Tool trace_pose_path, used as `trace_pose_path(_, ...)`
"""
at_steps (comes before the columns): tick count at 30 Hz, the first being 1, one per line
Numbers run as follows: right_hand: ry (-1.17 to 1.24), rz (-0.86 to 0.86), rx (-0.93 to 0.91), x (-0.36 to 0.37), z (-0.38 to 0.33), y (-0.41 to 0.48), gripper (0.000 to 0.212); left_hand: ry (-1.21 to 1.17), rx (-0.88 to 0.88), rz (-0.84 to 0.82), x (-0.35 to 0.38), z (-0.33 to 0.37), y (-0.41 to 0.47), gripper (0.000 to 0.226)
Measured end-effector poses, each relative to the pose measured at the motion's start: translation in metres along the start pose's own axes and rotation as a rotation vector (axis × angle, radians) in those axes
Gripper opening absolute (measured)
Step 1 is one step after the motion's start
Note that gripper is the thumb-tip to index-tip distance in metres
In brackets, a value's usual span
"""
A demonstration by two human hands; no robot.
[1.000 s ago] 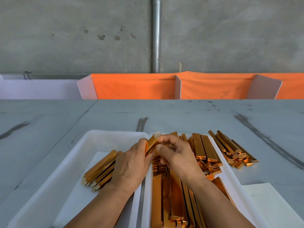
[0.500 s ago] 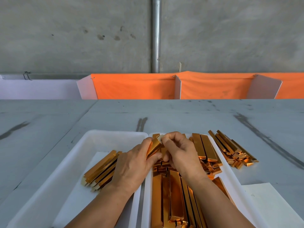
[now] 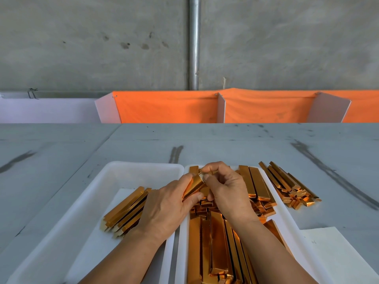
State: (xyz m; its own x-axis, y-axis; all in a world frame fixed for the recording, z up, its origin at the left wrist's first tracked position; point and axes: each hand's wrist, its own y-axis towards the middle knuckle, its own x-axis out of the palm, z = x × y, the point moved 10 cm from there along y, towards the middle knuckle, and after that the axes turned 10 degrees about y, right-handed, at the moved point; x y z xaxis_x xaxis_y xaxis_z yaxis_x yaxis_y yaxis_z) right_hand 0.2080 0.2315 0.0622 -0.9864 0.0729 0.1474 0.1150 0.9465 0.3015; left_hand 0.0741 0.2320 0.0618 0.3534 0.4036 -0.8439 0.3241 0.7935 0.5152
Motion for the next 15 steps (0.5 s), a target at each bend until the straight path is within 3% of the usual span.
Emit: trace_pose_path(15,-0.037,-0.002,0.068,0.0008,0.0048,-0.0005,0.025,-0.014,-0.017,0.002,-0.0001,-0.0011,0.0004,0.059)
